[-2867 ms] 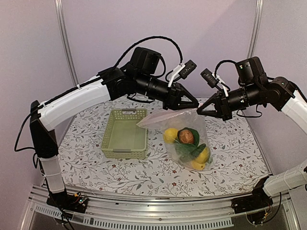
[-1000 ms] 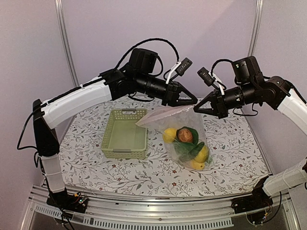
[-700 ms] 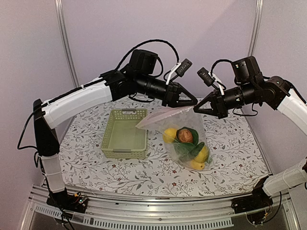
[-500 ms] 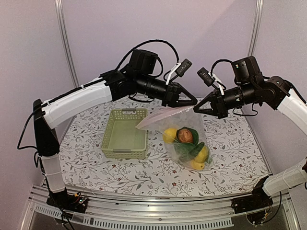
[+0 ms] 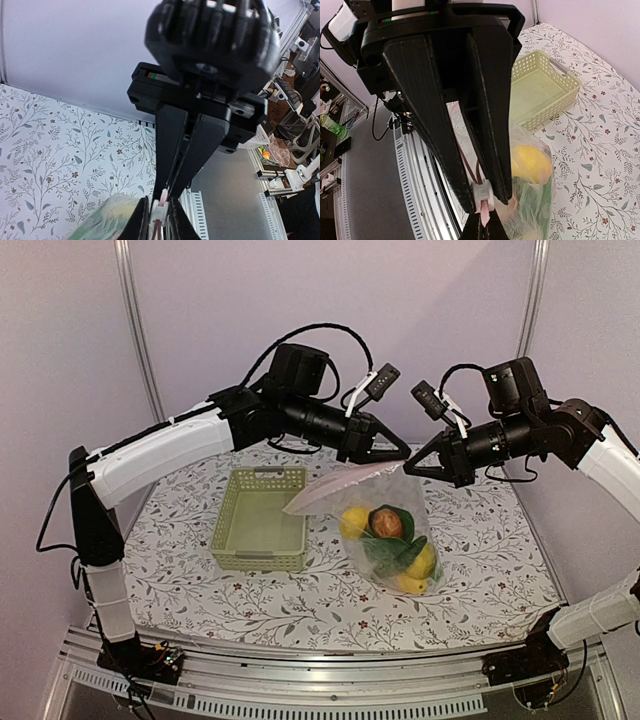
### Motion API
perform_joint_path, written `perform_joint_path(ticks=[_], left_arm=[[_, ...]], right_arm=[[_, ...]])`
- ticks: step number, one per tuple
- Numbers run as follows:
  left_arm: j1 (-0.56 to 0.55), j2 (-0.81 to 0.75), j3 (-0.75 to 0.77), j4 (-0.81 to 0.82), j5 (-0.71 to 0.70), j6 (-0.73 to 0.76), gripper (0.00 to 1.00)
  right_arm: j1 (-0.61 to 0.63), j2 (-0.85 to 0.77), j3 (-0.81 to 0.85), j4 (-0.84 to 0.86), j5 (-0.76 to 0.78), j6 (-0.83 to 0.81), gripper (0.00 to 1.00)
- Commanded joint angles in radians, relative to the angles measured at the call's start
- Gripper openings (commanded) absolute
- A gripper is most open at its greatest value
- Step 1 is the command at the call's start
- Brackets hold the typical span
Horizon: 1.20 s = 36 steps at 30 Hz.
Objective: Place the food in the zip-top bag and seal the zipper
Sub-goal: Zip the zipper of the food storage bag.
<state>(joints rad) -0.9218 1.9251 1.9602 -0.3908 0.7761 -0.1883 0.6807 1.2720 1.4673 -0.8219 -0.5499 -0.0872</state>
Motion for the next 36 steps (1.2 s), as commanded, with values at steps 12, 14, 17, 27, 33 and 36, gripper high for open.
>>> perform_joint_path(ticks=[12, 14, 17, 27, 33, 36], left_arm=[[0.028, -0.029, -0.046, -0.096, -0.03, 0.036, 0.0], [0.034, -0.045, -0.063, -0.109, -0.041, 0.048, 0.0], [0.041, -0.074, -0.092, -0.134, -0.063, 0.067, 0.0], [0.062, -0.18, -0.215, -0.245, -0.152, 0.154, 0.0], [0.082, -0.25, -0.296, -0.285, -0.19, 0.174, 0.0], [0.092, -0.291, -0.344, -0.3, -0.204, 0.182, 0.0]], right_arm=[[-0.061, -0.05, 0.014, 0.039, 0.05, 0.019, 0.0], [-0.067, -0.054, 0.009, 0.034, 0.047, 0.016, 0.0], [-0.071, -0.054, 0.004, 0.029, 0.066, 0.016, 0.0], [-0.115, -0.058, -0.015, 0.028, 0.157, 0.009, 0.0], [-0.122, -0.05, -0.015, 0.028, 0.163, 0.006, 0.0], [-0.123, -0.048, -0.013, 0.029, 0.167, 0.006, 0.0]])
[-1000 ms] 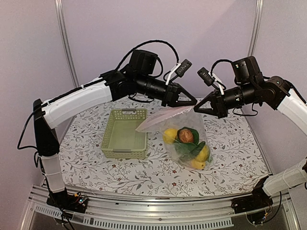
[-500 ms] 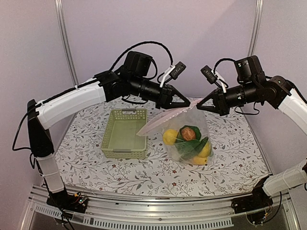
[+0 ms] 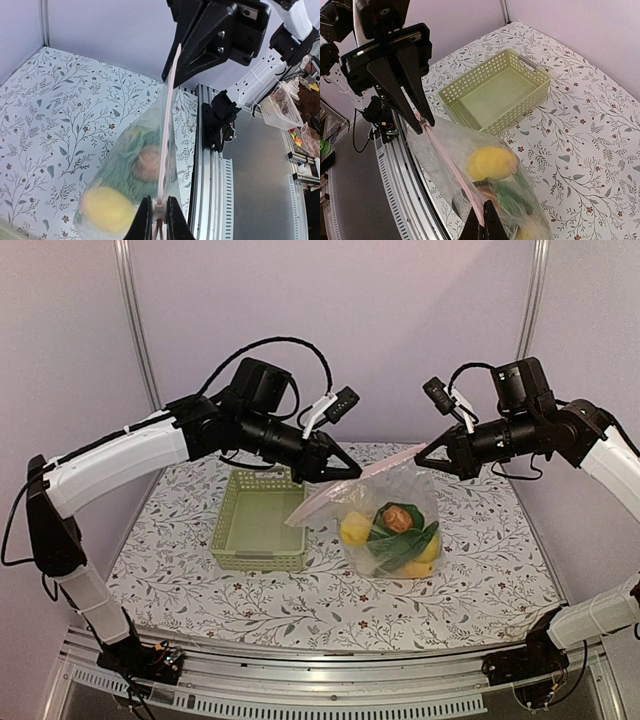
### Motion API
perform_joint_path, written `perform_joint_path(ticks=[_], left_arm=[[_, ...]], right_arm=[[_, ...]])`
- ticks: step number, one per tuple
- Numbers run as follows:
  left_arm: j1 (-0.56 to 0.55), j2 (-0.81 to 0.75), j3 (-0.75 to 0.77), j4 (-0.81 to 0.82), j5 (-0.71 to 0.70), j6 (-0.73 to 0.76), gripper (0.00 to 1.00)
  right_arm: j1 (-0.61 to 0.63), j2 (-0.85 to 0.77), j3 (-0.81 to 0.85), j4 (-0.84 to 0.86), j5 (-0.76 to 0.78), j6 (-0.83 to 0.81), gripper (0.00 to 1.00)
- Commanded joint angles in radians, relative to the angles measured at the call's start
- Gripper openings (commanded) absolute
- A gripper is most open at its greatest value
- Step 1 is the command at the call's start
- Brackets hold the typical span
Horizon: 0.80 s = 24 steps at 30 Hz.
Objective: Place the food in the zip-top bag and seal the zipper
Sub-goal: Zip the zipper of the food storage bag.
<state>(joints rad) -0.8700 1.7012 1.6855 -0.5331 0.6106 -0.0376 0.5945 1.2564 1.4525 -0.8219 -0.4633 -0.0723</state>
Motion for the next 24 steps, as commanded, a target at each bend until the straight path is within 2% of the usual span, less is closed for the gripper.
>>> perform_joint_path(ticks=[1, 10, 24], left_arm=[[0.043, -0.086, -0.087, -0.163, -0.042, 0.035, 0.0], [0.083, -0.223, -0.253, -0.204, -0.077, 0.082, 0.01], [0.169, -0.347, -0.414, -0.227, -0.101, 0.12, 0.03]], right_arm=[[-0.038, -0.032, 0.002, 0.027, 0.082, -0.009, 0.0], [-0.041, -0.025, 0.002, 0.026, 0.087, -0.009, 0.0], [-0.044, -0.005, 0.006, 0.026, 0.082, -0.011, 0.0]])
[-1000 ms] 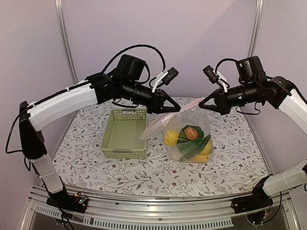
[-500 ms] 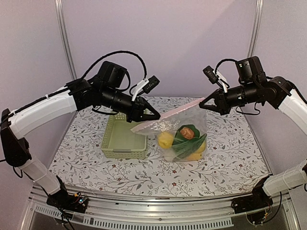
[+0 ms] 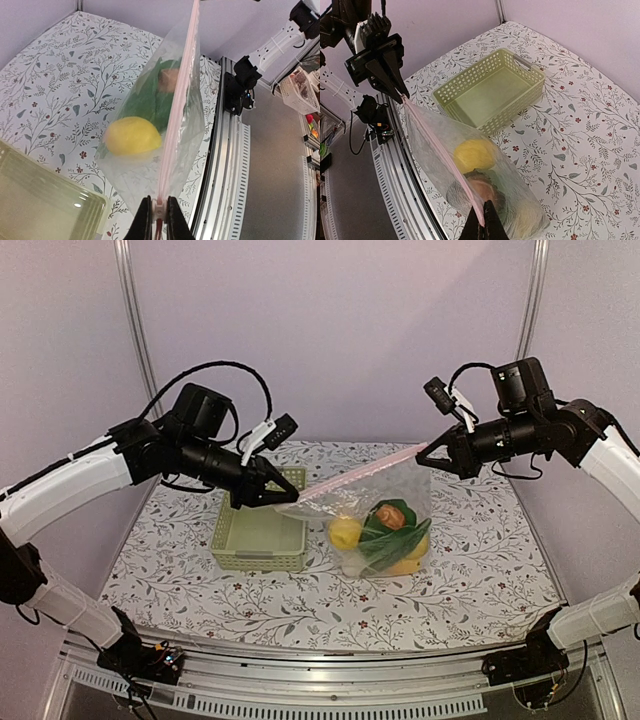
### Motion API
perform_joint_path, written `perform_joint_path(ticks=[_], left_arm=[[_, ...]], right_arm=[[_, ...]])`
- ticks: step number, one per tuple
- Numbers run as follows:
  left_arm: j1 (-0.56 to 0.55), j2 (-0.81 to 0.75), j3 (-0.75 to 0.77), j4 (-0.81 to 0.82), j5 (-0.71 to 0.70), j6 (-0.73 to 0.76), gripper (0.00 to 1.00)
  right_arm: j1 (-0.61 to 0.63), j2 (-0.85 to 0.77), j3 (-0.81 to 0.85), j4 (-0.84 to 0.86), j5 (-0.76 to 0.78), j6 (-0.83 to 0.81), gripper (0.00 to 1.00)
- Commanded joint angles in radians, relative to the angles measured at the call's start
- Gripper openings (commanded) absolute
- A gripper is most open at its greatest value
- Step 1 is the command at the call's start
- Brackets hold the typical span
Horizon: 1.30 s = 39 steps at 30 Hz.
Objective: Place the food in the zip-top bag and seal the zipper
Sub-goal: Zip the zipper of the food storage bag, then place the zipper food storage bag at the center of the board.
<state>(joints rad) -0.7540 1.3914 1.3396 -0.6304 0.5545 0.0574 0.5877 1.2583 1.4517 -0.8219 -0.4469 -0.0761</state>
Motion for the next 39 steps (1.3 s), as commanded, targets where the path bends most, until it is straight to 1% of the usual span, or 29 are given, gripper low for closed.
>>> perform_joint_path(ticks=[1, 9, 10, 11, 14, 15, 16, 19, 23, 25, 29, 34, 39], left_arm=[[0.061, -0.047, -0.076, -0.129, -0.045, 0.026, 0.03], [0.122, -0.087, -0.116, -0.107, -0.037, 0.018, 0.05], [0.123, -0.085, -0.117, -0.098, -0.034, 0.014, 0.08], [0.123, -0.081, -0.115, -0.087, -0.031, 0.007, 0.13], [0.121, -0.053, -0.091, -0.035, -0.033, -0.036, 0.39], [0.12, -0.043, -0.078, -0.012, -0.038, -0.052, 0.45], [0.12, -0.035, -0.06, 0.016, -0.056, -0.073, 0.5], [0.119, -0.015, -0.018, 0.098, -0.108, -0.111, 0.59], [0.119, 0.008, 0.028, 0.146, -0.208, -0.138, 0.68], [0.12, 0.02, 0.052, 0.156, -0.247, -0.141, 0.7], [0.119, 0.038, 0.094, 0.178, -0.311, -0.16, 0.71], [0.119, 0.061, 0.155, 0.176, -0.344, -0.202, 0.72], [0.116, 0.05, 0.153, 0.17, -0.334, -0.209, 0.71]], right_arm=[[-0.037, -0.004, 0.007, 0.027, 0.066, -0.007, 0.0], [-0.037, 0.008, 0.013, 0.031, 0.057, -0.007, 0.0], [-0.037, 0.01, 0.013, 0.033, 0.053, -0.006, 0.0], [-0.037, 0.011, 0.014, 0.034, 0.048, -0.005, 0.0], [-0.037, 0.016, 0.013, 0.04, 0.041, -0.001, 0.0], [-0.037, 0.019, 0.013, 0.042, 0.042, 0.003, 0.02], [-0.037, 0.023, 0.013, 0.042, 0.043, 0.005, 0.06], [-0.037, 0.039, 0.022, 0.044, 0.054, 0.021, 0.2], [-0.038, 0.058, 0.053, 0.039, 0.103, 0.042, 0.35], [-0.042, 0.064, 0.082, 0.031, 0.122, 0.055, 0.41], [-0.047, 0.071, 0.138, 0.028, 0.122, 0.07, 0.49], [-0.048, 0.089, 0.183, 0.029, 0.102, 0.126, 0.52], [-0.049, 0.099, 0.174, 0.026, 0.1, 0.162, 0.53]])
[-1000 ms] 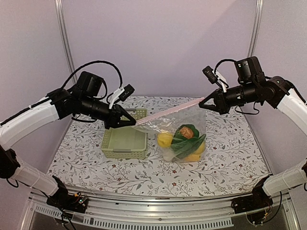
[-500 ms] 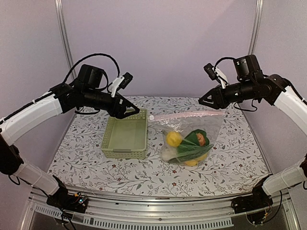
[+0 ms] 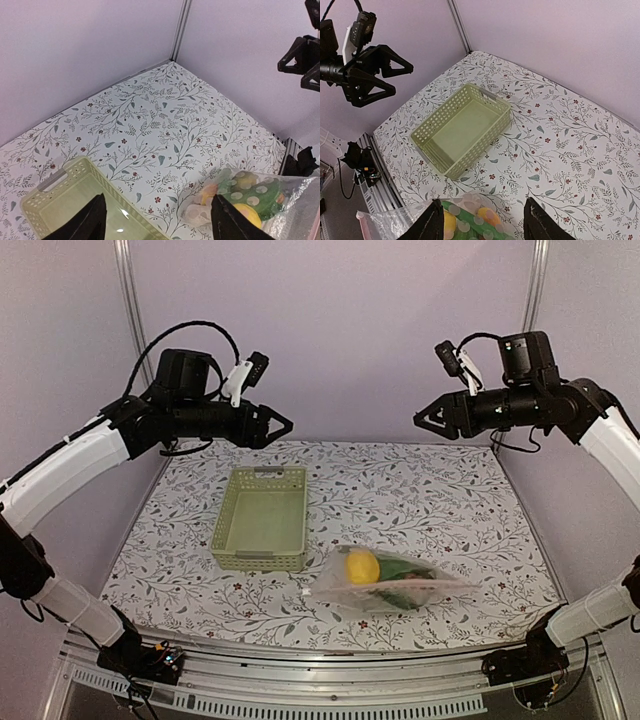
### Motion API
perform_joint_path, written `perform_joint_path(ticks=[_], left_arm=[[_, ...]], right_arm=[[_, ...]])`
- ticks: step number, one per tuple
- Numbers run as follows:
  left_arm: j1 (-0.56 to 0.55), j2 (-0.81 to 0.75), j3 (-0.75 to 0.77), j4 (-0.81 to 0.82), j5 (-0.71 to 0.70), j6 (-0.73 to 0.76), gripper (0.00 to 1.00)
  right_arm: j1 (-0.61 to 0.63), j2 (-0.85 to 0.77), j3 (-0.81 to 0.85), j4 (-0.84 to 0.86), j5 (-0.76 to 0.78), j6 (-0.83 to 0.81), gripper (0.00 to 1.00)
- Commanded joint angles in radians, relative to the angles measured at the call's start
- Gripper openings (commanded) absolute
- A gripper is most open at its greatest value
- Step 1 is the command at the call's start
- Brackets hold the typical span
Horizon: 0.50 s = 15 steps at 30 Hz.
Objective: Place the food in the zip-top bag and seal the zipper
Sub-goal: Place the zipper food storage bag at the center of the board, then reset both arms
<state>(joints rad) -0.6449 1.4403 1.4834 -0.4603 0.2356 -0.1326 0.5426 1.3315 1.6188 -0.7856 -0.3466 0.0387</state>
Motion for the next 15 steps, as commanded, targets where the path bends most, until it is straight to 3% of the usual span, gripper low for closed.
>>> perform_joint_path(ticks=[1, 7, 10, 12, 15], left_arm=[[0.005, -0.006, 0.002, 0.0, -0.016, -0.019, 0.71], [0.002, -0.046, -0.041, 0.007, -0.139, -0.017, 0.73], [0.011, -0.067, -0.054, 0.005, -0.23, -0.043, 0.82], [0.014, -0.079, -0.057, 0.004, -0.287, -0.045, 0.98], [0.017, -0.089, -0.043, -0.015, -0.356, -0.035, 1.0]], right_arm=[[-0.005, 0.022, 0.001, -0.007, 0.001, 0.056, 0.53], [-0.007, -0.026, -0.077, 0.027, 0.148, 0.108, 0.61], [-0.015, -0.055, -0.105, 0.047, 0.26, 0.157, 0.75], [-0.019, -0.072, -0.112, 0.064, 0.33, 0.195, 0.97], [-0.02, -0.089, -0.11, 0.075, 0.46, 0.241, 0.99]])
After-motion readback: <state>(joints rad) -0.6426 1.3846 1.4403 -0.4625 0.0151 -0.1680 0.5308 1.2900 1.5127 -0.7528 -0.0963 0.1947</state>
